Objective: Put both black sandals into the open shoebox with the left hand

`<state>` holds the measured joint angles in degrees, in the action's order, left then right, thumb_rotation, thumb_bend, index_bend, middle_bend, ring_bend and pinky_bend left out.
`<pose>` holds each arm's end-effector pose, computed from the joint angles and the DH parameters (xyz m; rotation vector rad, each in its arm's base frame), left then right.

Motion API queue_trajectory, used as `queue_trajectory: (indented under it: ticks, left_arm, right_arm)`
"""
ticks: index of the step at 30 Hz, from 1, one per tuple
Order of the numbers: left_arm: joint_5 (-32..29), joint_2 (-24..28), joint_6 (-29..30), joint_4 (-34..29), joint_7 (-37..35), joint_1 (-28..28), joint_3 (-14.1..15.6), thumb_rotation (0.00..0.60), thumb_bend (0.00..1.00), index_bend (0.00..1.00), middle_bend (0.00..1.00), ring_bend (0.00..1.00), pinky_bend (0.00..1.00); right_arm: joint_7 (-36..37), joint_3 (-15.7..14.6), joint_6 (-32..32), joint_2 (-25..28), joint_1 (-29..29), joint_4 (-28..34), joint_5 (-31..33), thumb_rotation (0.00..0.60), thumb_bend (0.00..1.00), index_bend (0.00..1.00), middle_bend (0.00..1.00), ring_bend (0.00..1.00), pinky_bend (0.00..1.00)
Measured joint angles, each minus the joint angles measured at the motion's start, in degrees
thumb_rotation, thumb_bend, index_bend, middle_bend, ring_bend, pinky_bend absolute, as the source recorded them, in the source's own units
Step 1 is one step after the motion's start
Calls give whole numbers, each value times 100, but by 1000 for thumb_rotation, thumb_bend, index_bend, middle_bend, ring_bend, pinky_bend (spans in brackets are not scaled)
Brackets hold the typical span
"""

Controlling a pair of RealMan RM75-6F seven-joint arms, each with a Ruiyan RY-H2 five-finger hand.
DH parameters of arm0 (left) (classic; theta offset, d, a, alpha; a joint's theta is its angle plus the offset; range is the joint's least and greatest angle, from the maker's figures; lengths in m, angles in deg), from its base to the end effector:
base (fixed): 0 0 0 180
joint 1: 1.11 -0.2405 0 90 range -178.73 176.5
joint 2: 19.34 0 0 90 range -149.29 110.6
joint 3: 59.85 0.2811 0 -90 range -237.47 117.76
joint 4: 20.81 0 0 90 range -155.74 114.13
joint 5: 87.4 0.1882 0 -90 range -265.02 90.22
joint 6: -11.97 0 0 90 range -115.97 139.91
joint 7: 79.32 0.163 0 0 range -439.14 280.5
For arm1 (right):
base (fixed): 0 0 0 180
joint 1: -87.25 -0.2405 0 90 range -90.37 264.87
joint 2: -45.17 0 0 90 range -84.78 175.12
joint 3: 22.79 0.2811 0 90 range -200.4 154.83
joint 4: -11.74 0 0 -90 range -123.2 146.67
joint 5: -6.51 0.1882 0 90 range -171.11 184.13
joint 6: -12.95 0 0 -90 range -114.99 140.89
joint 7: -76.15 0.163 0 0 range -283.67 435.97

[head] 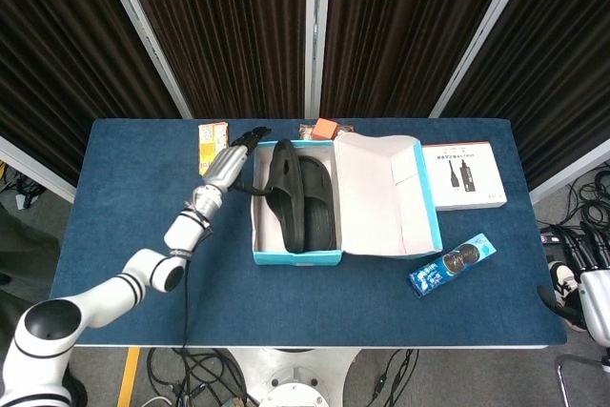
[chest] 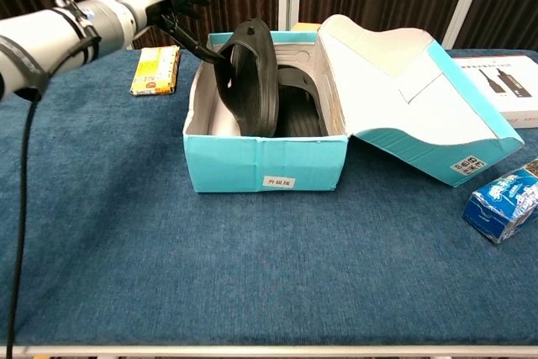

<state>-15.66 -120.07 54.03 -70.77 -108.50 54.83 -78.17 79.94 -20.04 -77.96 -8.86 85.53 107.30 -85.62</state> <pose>-0.1232 0.4786 -0.0220 -1.6398 -1.3946 -1.2987 -0.3062 -0.1808 0.2490 1.4160 -0.7792 0.9458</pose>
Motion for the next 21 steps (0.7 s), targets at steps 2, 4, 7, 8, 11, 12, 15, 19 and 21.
queue_trajectory:
  ticks: [2, 4, 7, 8, 11, 12, 15, 19, 21]
  left_arm:
    - [-92, 223, -40, -302, 187, -41, -10, 600, 0, 9, 0, 0, 100]
    - [-188, 467, -89, -647, 342, -83, -28, 600, 0, 9, 0, 0, 100]
    - [-331, 877, -201, -1188, 571, -137, -49, 600, 0, 20, 0, 0, 100]
    - [-379, 1011, -243, -1350, 644, -152, -53, 600, 0, 27, 0, 0, 100]
    - [-528, 1444, -351, -1880, 816, -210, -78, 600, 0, 70, 0, 0, 100]
    - [-562, 1552, -355, -2034, 846, -234, -92, 600, 0, 104, 9, 0, 100]
    - [-572, 1767, -230, -2528, 950, -320, -124, 600, 3, 202, 84, 0, 100]
    - [-185, 1963, -95, -3022, 1208, -326, -36, 600, 125, 242, 156, 0, 100]
    - [-5, 1990, -103, -3131, 1399, -264, 30, 600, 193, 242, 163, 0, 100]
  right_arm:
    - [2, -4, 3, -3, -2, -6, -8, 600, 126, 88, 143, 0, 103]
    - [2, -5, -1, -1, -1, -6, -14, 600, 127, 88, 143, 0, 103]
    - [5, -4, -16, 3, 4, -7, -22, 600, 127, 88, 143, 0, 103]
    - [10, -7, -20, 3, 9, -12, -24, 600, 127, 88, 143, 0, 103]
    - [25, -9, -24, 0, 17, -25, -15, 600, 127, 88, 143, 0, 103]
    - [31, -10, -24, -3, 18, -30, -14, 600, 127, 88, 143, 0, 103]
    - [37, -7, -12, -22, 10, -50, -12, 600, 127, 88, 143, 0, 103]
    - [34, -5, 22, -48, -23, -57, -37, 600, 127, 88, 143, 0, 103]
    - [39, -8, 24, -57, -29, -67, -51, 600, 127, 88, 143, 0, 103]
